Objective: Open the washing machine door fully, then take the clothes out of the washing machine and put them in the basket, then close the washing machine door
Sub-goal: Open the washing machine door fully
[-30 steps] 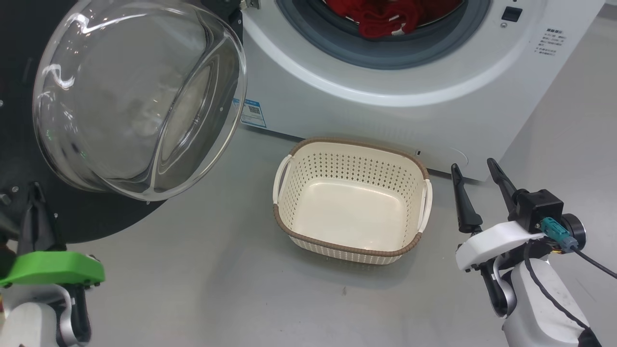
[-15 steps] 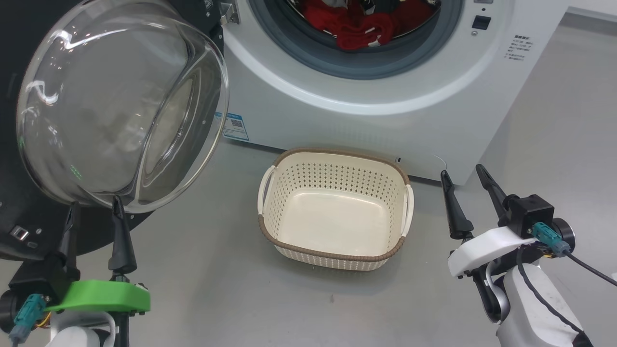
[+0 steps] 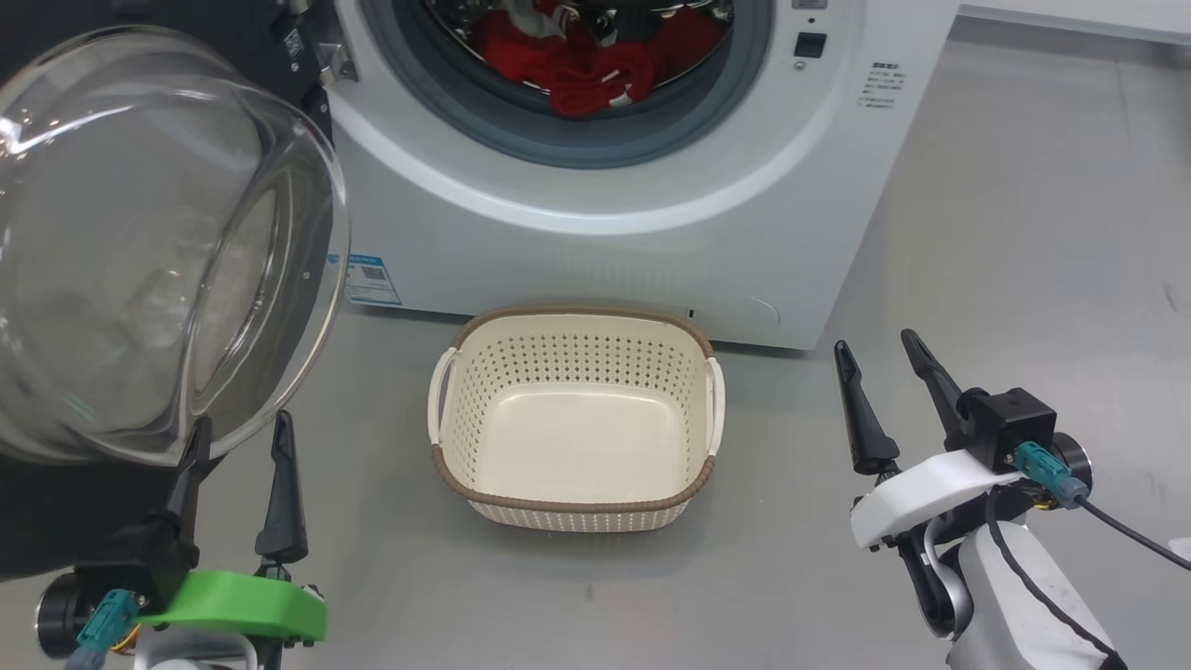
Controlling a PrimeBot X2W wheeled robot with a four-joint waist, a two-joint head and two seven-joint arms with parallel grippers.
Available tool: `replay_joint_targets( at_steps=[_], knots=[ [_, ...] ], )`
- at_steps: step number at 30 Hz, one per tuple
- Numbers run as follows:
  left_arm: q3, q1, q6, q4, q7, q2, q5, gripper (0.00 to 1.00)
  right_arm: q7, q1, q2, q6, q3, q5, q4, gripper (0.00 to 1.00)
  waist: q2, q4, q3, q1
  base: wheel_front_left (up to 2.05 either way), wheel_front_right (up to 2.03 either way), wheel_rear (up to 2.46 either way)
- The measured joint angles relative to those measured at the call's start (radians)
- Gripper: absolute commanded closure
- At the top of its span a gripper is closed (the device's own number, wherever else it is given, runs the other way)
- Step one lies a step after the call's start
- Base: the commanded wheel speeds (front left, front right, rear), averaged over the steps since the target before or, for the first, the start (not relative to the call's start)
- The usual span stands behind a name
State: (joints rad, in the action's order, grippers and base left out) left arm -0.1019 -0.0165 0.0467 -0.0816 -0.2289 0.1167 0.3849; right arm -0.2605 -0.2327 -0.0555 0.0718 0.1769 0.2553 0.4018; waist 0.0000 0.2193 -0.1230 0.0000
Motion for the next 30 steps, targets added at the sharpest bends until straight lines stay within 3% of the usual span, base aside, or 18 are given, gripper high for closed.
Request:
replay_joint_targets(
  at_steps=[18, 30],
  knots=[
    [-0.011, 0.022, 0.0, 0.005, 0.061, 0.015, -0.001, 0.0, 0.0, 0.06, 0.001, -0.032, 0.034, 0.029, -0.045, 0.0, 0.0, -0.185, 0.028, 0.0, 0.0, 0.0, 0.0],
    [-0.03, 0.023, 0.001, 0.006, 0.089, 0.02, -0.007, 0.0, 0.0, 0.08, 0.002, -0.049, 0.028, 0.035, -0.068, 0.0, 0.0, -0.222, 0.035, 0.0, 0.0, 0.0, 0.0]
  ],
)
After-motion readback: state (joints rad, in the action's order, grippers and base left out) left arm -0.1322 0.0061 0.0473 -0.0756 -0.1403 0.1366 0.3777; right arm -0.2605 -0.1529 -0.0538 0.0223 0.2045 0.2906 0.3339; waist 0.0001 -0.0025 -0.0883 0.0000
